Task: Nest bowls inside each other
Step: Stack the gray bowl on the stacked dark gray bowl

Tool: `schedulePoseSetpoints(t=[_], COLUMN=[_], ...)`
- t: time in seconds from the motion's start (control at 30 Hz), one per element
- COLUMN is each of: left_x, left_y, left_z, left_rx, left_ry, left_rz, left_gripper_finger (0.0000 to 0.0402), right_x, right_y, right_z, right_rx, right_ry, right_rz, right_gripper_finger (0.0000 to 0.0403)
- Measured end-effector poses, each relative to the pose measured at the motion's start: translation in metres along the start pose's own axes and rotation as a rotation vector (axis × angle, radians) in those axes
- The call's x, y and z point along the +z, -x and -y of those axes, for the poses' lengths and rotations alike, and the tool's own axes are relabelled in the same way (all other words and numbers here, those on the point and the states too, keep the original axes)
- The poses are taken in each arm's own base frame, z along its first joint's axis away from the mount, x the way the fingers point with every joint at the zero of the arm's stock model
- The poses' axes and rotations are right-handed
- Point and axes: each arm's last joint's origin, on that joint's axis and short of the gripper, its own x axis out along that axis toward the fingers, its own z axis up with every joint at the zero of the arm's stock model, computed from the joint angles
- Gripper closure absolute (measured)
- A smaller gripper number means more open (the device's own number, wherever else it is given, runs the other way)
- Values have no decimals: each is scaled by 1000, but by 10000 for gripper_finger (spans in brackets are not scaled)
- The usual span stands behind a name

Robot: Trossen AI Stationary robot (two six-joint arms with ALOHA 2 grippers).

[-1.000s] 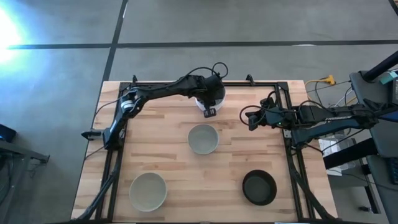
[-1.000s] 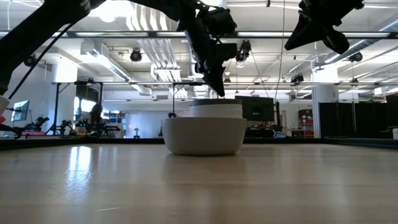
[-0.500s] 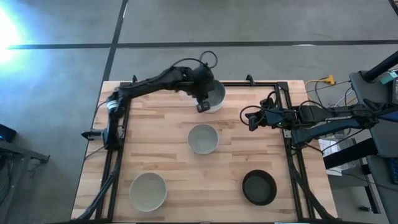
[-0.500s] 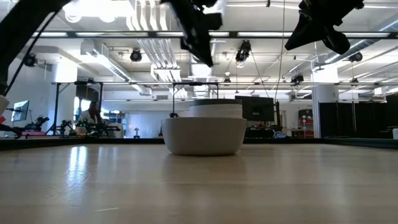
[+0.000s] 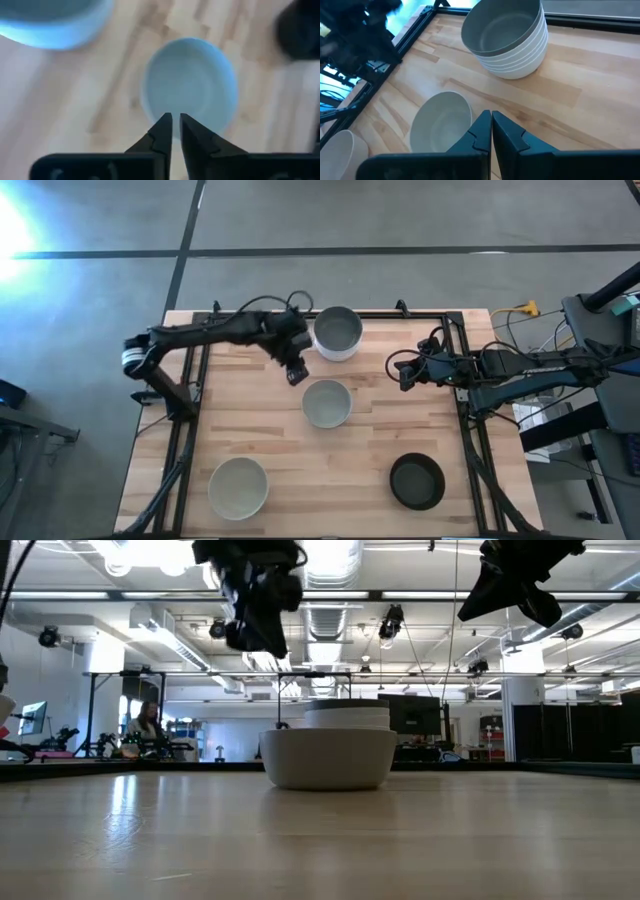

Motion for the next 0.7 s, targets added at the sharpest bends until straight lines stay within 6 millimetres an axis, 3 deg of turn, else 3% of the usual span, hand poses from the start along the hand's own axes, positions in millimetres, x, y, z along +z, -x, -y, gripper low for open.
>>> schedulePoseSetpoints(t=[0.17,0.33,0.53,0.7], left_x=[-34,-54,-63,-62], left_y=[-33,-56,-75,-88], left_z=[-14,-26,-32,-36], left_rx=[-112,-146,-124,-106], left_ry=[187,397,490,500], left_rz=[105,125,60,29], left_gripper_finger=[326,257,193,170], right_x=[0,0,0,0], right_y=[0,0,0,0], right_z=[0,0,-1,-1], right_rx=[1,6,8,24], right_ry=[8,16,18,22], right_rz=[2,0,-1,-21], right_gripper_finger=[394,394,394,394])
